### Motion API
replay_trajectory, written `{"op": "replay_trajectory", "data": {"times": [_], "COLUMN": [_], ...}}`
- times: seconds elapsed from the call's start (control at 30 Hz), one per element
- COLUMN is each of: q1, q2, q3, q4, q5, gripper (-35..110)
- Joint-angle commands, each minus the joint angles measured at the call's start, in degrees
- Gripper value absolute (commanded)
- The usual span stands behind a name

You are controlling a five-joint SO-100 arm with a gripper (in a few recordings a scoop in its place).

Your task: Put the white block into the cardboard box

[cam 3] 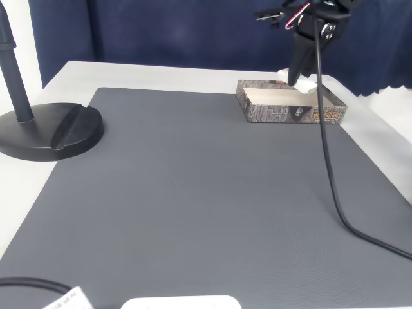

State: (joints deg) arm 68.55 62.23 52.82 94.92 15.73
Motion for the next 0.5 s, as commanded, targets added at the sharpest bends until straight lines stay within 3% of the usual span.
{"op": "replay_trajectory", "data": {"times": [0.0,0.33,0.47], "q1": [1.9,3.6,3.5], "q2": [-1.1,-4.8,-5.2], "q3": [-8.2,-11.2,-12.1], "q4": [0.5,0.5,0.5], "q5": [1.8,4.5,13.6], "gripper": [-2,-2,-2]}}
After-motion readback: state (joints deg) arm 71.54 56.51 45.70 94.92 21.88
